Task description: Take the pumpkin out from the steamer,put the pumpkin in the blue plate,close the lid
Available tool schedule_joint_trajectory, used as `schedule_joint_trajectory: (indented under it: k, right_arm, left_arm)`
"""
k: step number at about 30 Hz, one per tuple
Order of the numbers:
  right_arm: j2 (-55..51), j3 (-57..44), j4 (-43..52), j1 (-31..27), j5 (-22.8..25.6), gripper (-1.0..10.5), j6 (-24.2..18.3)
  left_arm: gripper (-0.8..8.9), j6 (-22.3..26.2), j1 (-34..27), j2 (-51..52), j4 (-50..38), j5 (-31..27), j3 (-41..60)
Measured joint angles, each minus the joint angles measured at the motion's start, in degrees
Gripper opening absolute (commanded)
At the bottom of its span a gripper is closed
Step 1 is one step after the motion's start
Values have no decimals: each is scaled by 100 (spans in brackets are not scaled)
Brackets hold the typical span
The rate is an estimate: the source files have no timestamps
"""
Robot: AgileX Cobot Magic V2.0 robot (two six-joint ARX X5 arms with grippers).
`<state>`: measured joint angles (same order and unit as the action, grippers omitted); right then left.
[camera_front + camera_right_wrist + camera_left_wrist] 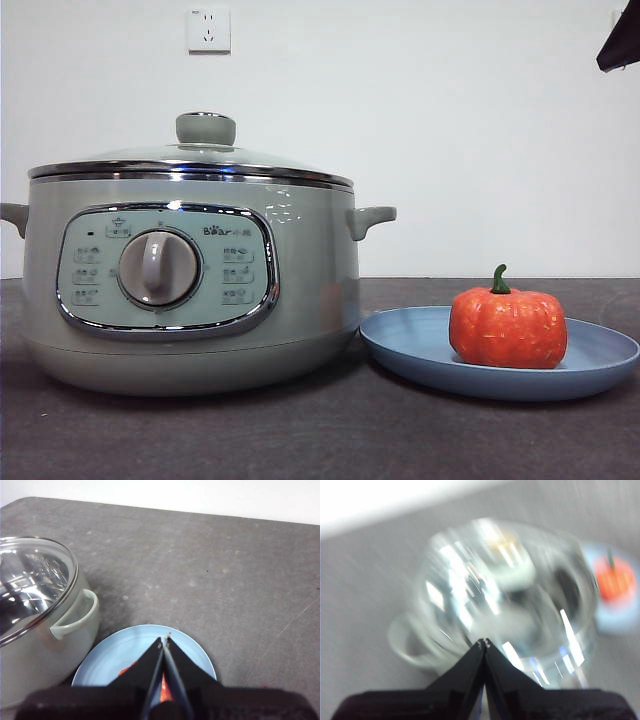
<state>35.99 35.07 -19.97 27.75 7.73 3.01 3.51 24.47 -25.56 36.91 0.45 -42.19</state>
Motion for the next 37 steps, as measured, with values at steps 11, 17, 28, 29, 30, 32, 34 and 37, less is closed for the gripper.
schedule_joint_trajectory:
  k: [11,17,28,29,30,32,34,37]
  right_arm:
    - [0,0,-15,0,0,2,0]
    - [0,0,-15,0,0,2,0]
    - [0,0,-20,0,0,2,0]
    - [0,0,-20,0,0,2,0]
    - [0,0,-20,0,0,2,0]
    - [0,0,-20,0,0,2,0]
    - [0,0,-22,0,0,2,0]
    - [0,0,-22,0,0,2,2]
  left_arm:
    - [-4,59,-1716,1753,-1864,-2,1818]
    - [-4,57,-2216,1985,-2251,0,3060]
    - [-4,52,-2570,2531,-2660,339,4116]
    - [-4,50,-2592,2531,-2658,339,4116]
    - [-4,50,-2614,2531,-2658,339,4116]
    - [-4,50,-2636,2531,-2658,339,4116]
    - [-4,50,-2636,2531,-2660,339,4116]
    - [-4,50,-2636,2531,-2660,339,4116]
